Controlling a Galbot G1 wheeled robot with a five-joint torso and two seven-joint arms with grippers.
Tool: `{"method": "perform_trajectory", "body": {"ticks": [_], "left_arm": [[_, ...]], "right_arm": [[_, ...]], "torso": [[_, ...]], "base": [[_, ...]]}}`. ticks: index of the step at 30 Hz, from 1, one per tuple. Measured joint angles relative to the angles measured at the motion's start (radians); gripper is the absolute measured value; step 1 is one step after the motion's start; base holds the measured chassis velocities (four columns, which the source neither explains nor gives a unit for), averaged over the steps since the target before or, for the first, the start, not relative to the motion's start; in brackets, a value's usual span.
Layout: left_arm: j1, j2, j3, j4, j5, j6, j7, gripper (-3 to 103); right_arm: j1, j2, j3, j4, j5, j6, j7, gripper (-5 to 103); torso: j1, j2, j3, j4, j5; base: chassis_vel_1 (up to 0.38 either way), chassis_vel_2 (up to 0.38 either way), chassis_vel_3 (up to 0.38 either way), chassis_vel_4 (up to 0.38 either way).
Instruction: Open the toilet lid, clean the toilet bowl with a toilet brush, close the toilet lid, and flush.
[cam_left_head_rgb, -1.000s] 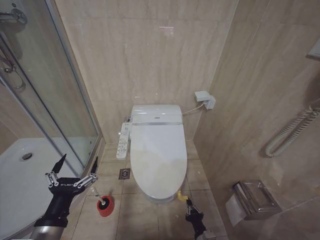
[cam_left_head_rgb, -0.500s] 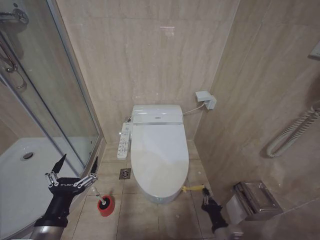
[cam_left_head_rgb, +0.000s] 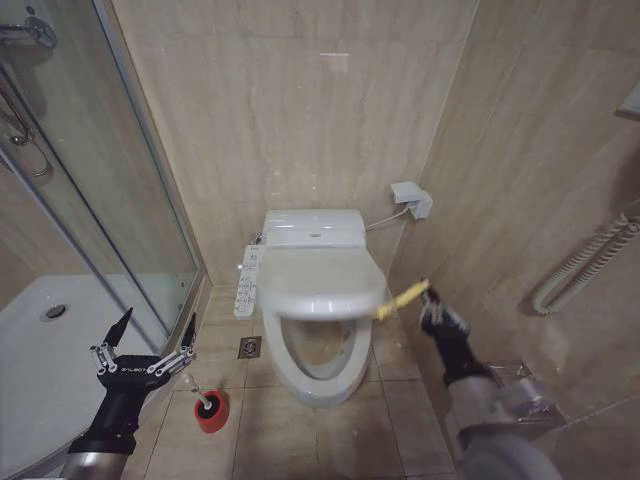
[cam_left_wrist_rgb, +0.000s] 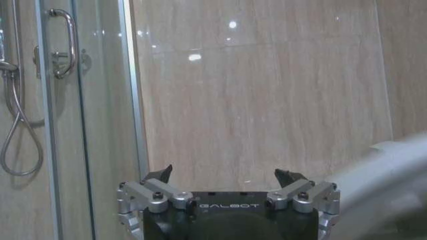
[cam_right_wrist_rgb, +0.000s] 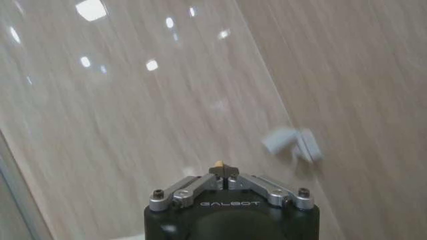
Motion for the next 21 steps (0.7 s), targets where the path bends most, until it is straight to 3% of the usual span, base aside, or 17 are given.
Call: {"method": "perform_trajectory", "body": {"ticks": [10, 17, 21], "left_arm": [[0.0, 0.0, 0.0, 0.0, 0.0, 0.0, 0.0, 100], [0.0, 0.0, 0.0, 0.0, 0.0, 0.0, 0.0, 100], [0.0, 0.0, 0.0, 0.0, 0.0, 0.0, 0.0, 100]], "right_arm": [[0.099, -0.083, 0.028, 0.028, 0.121, -0.026, 0.041, 0], [0.253, 0.001, -0.022, -0.064, 0.13, 0.002, 0.041, 0], [0.337, 0.012, -0.039, -0.143, 0.123, 0.03, 0.03, 0]], "torso": [[0.0, 0.0, 0.0, -0.0003, 0.0001], [0.0, 0.0, 0.0, -0.0005, 0.0002], [0.0, 0.0, 0.0, -0.0005, 0.0001]], "base": [[0.0, 0.0, 0.0, 0.0], [0.0, 0.0, 0.0, 0.0], [0.0, 0.0, 0.0, 0.0]]}}
